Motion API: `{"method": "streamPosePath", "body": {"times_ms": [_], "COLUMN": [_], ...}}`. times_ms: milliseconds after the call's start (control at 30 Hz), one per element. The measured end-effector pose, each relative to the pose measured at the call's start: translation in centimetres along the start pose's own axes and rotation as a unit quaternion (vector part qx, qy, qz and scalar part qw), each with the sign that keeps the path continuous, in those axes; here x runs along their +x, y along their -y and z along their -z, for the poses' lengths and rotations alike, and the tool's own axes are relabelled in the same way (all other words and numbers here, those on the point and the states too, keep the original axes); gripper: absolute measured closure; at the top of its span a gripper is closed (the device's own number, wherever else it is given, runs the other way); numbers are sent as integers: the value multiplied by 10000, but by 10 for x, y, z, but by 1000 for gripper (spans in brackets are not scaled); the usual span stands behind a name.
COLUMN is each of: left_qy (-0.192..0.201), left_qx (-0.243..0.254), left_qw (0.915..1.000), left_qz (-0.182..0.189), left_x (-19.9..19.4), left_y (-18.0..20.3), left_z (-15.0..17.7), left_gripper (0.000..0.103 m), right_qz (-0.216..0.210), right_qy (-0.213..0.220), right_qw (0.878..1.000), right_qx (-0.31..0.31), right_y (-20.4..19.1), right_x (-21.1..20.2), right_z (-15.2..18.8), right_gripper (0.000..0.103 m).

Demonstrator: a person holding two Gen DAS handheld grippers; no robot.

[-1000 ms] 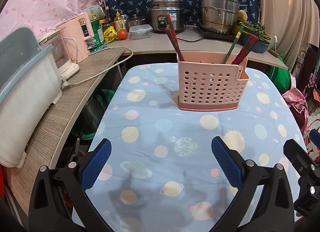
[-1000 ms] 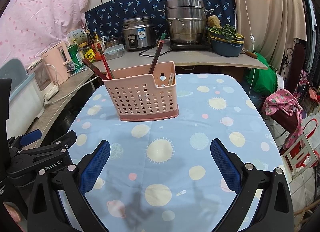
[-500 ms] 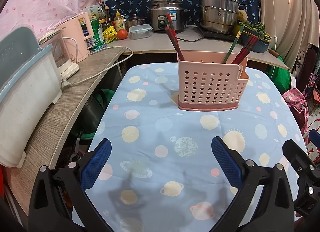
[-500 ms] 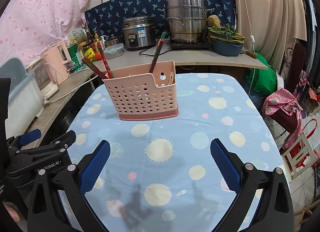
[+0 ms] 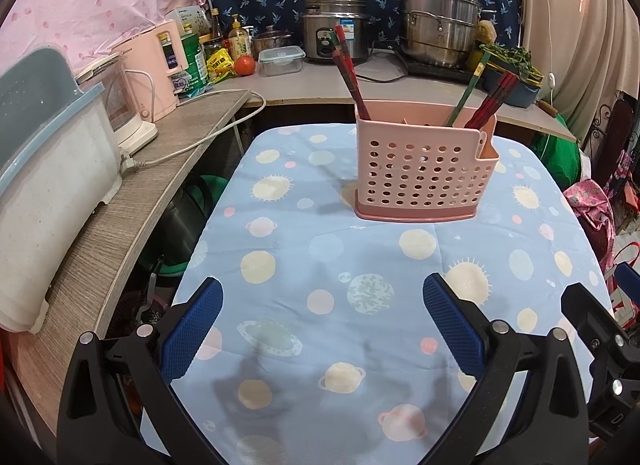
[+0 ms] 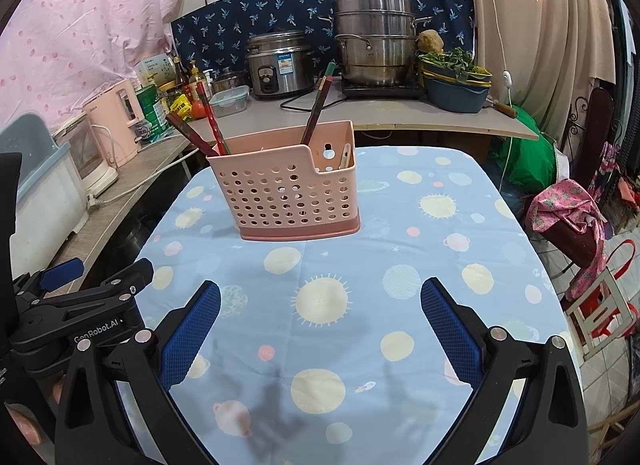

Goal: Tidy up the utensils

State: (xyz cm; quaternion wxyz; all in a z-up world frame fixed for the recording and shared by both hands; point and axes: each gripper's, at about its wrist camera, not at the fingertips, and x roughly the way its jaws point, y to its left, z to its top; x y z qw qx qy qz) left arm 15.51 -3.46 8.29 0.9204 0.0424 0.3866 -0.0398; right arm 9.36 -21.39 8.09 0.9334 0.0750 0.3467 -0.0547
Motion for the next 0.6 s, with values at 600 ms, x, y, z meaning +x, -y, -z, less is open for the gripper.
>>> {"method": "streamPosePath", "body": {"times_ms": [600], "left_qy": [54], "left_qx": [14], "left_qw": [9999], "left_qz": [-109], "left_x": [1], "left_y": [-1], "left_z": [-2], "left_gripper": [7], "right_qz": [5], "right_qy": [-12], "right_qw": [10000], "right_qx": [-4], "right_y": [0], "right_x": [2], "right_z": [-1], "right_gripper": [7]}}
